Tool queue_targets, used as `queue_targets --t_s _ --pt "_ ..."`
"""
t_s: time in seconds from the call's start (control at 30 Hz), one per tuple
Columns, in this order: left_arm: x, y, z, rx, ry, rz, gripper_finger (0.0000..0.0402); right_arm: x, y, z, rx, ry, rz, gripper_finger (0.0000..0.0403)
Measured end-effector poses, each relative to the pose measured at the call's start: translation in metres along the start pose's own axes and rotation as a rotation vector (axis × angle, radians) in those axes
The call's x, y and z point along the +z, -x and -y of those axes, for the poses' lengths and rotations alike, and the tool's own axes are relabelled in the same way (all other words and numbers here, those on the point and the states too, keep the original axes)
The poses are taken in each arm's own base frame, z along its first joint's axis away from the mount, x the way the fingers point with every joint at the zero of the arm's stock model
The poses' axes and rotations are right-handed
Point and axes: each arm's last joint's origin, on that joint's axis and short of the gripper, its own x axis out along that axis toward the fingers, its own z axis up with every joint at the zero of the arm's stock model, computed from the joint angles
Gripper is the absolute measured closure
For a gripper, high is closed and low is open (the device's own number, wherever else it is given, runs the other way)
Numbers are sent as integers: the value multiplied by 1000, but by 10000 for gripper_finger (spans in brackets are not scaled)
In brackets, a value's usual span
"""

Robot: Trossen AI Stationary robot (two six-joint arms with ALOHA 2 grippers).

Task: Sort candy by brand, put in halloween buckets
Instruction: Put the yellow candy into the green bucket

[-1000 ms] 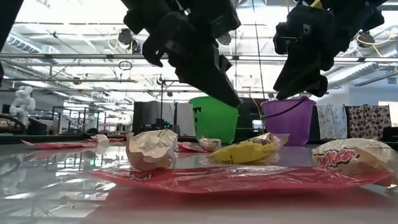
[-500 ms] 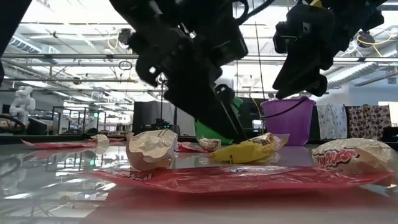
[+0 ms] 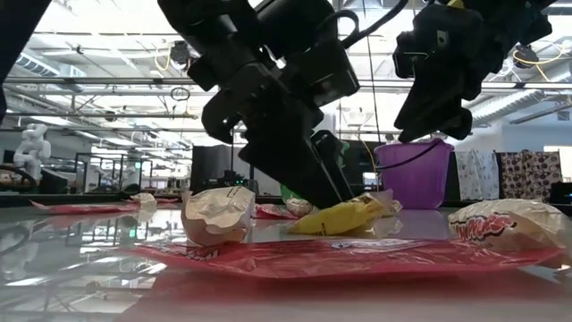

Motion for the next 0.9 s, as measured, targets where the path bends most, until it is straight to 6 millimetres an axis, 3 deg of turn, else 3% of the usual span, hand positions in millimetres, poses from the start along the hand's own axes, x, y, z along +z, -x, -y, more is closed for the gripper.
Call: queue_targets --t_s 0.13,0.27,0.37,0.6,0.73,0.9 --pt "-4 0 1 -15 22 -43 135 0 0 0 0 2 1 273" --pt "-7 1 1 -22 47 -72 170 0 0 0 0 2 3 273" --pt "-7 1 1 -23 49 -80 221 1 0 0 3 2 7 273" --pt "-6 2 2 -26 45 -70 380 1 0 0 2 2 7 273" --pt "6 11 0 19 8 -49 389 1 0 0 2 -12 7 273" --pt "31 41 -5 165 -106 -36 397 0 0 0 4 -16 5 273"
